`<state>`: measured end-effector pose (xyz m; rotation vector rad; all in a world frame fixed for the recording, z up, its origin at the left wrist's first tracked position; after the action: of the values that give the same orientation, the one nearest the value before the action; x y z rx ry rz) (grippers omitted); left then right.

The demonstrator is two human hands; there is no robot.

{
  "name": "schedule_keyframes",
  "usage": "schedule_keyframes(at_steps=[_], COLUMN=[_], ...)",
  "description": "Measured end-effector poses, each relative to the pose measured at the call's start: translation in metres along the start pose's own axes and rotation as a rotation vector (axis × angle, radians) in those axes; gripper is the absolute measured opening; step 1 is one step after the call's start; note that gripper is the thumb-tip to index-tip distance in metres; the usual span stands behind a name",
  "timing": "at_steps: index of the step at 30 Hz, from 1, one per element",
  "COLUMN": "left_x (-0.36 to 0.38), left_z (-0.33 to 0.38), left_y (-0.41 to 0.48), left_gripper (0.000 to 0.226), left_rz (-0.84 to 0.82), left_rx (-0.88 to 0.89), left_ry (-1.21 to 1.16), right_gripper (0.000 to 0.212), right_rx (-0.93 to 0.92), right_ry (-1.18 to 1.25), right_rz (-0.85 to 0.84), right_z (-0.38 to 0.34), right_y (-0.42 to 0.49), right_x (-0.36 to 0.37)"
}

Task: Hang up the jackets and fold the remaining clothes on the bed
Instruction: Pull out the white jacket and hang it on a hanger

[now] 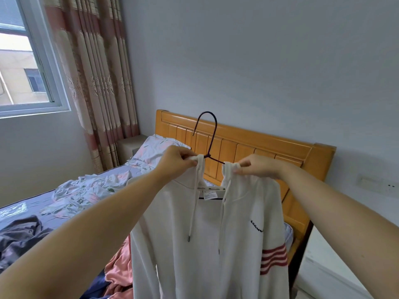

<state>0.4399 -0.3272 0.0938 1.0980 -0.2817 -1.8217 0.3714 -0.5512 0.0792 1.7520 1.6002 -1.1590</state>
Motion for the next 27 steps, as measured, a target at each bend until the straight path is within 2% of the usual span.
schedule_keyframes(at_steps=[2, 5, 8, 10, 12, 14, 19, 22, 25, 27], left_x=[0.001, 0.004, -0.005, -0.006, -0.003, -0.001, -0.003, 0.004, 0.011, 0.017], left_z=[-0.001, 0.013, 0.030, 0.029, 0.009, -0.009, 0.007, 0.023, 0.039, 0.046], left_y=[0.002, 0.008, 0.017, 0.020, 0.020, 0.017, 0.025, 0.038, 0.051, 0.055], left_gripper=[0.009, 0.011, 0.011, 0.020, 0.017, 0.036, 0.034, 0.035, 0.034, 0.033], left_rz=[-0.006, -0.026, -0.059, -0.212, -0.368, -0.435, -0.297, -0.249, -0.097, -0.024], left_rx=[-0.007, 0.050, 0.133, 0.165, 0.150, 0.108, 0.114, 0.080, 0.063, 0.018], left_ry=[0.005, 0.008, 0.107, 0.301, 0.479, 0.546, 0.551, 0.509, 0.473, 0.496], right_gripper=[0.034, 0.033, 0.034, 0.047, 0.052, 0.050, 0.032, 0.041, 0.046, 0.029], right_rx=[-0.105, -0.214, -0.244, -0.207, -0.175, -0.154, -0.168, -0.190, -0.158, -0.149], right_ry=[-0.068, -0.006, 0.194, 0.307, 0.315, 0.333, 0.292, 0.272, 0.146, 0.118], right_rz=[0.077, 0.270, 0.528, 0.638, 0.672, 0.677, 0.756, 0.786, 0.786, 0.767], right_z=[-0.013, -0.039, -0.044, -0.034, -0.025, -0.017, -0.017, -0.020, -0.015, 0.003], right_y=[-0.005, -0.010, -0.015, -0.015, -0.014, -0.013, -0.017, -0.023, -0.028, -0.025], right_x=[0.000, -0.007, -0.022, -0.029, -0.028, -0.028, -0.035, -0.043, -0.059, -0.074])
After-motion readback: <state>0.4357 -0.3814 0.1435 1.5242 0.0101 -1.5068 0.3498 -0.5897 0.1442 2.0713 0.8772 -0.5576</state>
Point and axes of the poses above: each hand's wrist, its own y-axis towards the middle knuckle, its own x-axis out of the palm, z = x × y, the point moved 5 cm from there along y, towards the middle knuckle, and after that the axes turned 13 degrees about x, right-handed, at the moved point
